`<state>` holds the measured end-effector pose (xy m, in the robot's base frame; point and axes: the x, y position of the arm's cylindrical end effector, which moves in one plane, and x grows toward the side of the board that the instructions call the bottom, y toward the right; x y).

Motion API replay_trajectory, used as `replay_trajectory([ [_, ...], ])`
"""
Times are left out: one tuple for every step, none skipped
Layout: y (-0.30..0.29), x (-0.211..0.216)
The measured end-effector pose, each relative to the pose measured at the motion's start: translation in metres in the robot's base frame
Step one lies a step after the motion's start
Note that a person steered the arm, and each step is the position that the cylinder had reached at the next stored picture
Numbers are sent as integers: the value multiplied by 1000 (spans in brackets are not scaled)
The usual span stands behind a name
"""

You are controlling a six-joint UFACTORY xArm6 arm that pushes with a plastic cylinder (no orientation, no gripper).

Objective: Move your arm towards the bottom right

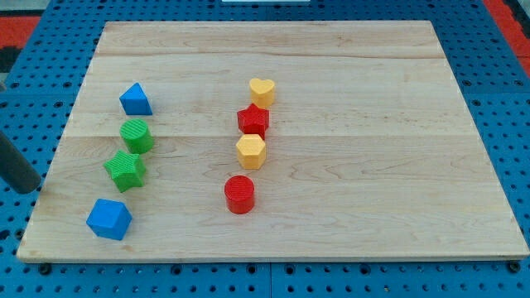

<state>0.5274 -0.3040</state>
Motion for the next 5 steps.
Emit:
replay_trajectory([
  [4, 5],
  [36, 20],
  [75, 62],
  [115, 80],
  [134, 72],
])
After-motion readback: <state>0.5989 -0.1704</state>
